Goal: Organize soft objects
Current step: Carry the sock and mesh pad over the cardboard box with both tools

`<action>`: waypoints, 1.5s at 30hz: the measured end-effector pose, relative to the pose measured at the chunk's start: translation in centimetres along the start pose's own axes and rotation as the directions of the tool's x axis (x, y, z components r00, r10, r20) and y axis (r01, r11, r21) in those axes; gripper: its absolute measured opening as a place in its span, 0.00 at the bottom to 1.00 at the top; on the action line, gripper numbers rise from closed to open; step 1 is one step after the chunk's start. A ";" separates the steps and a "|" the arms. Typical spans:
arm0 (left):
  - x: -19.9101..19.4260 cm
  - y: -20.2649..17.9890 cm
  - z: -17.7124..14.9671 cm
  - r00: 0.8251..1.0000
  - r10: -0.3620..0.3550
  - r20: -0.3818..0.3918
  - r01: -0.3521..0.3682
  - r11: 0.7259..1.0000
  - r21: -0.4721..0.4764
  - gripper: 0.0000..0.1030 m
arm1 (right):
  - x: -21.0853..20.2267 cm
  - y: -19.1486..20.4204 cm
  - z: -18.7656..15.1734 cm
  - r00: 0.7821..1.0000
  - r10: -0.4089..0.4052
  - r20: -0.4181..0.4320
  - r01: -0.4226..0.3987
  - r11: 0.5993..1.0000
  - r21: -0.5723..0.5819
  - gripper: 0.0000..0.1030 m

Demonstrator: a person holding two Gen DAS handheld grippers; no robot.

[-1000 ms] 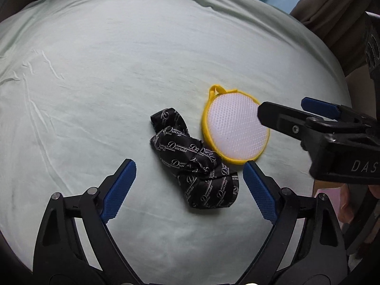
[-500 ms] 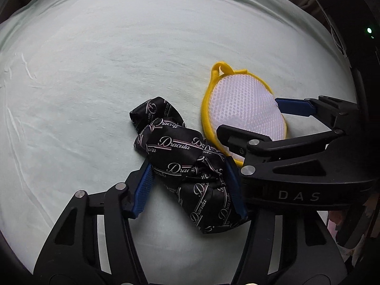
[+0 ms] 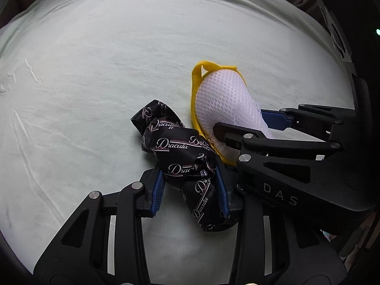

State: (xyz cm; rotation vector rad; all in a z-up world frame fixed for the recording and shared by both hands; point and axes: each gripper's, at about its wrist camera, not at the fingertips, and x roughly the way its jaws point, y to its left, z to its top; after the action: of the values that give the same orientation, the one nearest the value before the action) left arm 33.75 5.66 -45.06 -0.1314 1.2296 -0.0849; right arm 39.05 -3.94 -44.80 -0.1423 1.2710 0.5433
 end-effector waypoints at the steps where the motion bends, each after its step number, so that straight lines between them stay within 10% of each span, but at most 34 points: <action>1: -0.6 0.1 -0.1 1.000 0.003 0.009 -0.003 1.000 0.005 0.33 | -0.3 0.0 -0.1 1.000 0.006 0.005 -0.006 1.000 0.010 0.34; 17: -13.5 -3.6 -2.0 0.993 0.016 0.117 -0.023 0.998 0.065 0.33 | -15.5 1.2 -3.6 0.984 -0.024 0.178 0.000 0.991 0.131 0.34; 30: -26.0 -16.4 -3.5 0.974 -0.037 0.223 -0.011 0.978 0.209 0.33 | -33.5 -2.3 -11.6 0.936 -0.120 0.331 0.032 0.965 0.261 0.35; 45: -24.6 -33.3 -5.8 0.971 -0.178 0.159 0.116 0.935 0.336 0.33 | -40.9 -14.0 -23.7 0.922 -0.278 0.270 0.141 0.890 0.435 0.35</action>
State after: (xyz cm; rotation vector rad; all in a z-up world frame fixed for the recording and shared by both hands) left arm 20.35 -24.21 -19.17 0.0552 1.0006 -0.3968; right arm 17.24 -38.00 -16.61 0.1548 1.0010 0.0933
